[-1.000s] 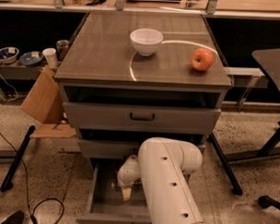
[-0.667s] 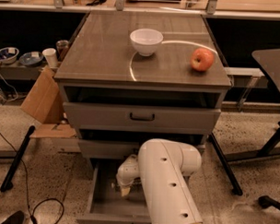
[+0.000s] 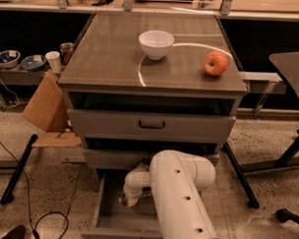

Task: Pick water bottle from bottom drawer and place on counter

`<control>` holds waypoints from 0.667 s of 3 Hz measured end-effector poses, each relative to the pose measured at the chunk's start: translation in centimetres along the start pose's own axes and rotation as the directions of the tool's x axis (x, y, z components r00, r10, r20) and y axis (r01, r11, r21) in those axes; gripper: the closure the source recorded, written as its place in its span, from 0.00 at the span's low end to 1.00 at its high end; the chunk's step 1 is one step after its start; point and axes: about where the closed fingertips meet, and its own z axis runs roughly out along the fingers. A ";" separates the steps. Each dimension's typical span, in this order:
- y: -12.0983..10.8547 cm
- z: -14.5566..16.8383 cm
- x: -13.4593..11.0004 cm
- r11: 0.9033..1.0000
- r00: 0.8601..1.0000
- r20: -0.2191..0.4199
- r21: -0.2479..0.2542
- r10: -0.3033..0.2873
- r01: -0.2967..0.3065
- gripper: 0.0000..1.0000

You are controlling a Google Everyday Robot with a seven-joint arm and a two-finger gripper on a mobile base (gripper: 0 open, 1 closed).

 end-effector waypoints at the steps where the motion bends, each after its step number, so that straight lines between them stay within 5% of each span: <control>1: -0.1 -0.1 -0.4 1.000 1.000 0.017 -0.012 -0.024 0.024 1.00; 2: -0.8 -1.9 -0.6 0.999 0.999 0.020 0.025 -0.044 0.043 1.00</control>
Offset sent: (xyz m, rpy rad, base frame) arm -0.0238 0.0082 0.0551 0.0484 -0.0638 0.0554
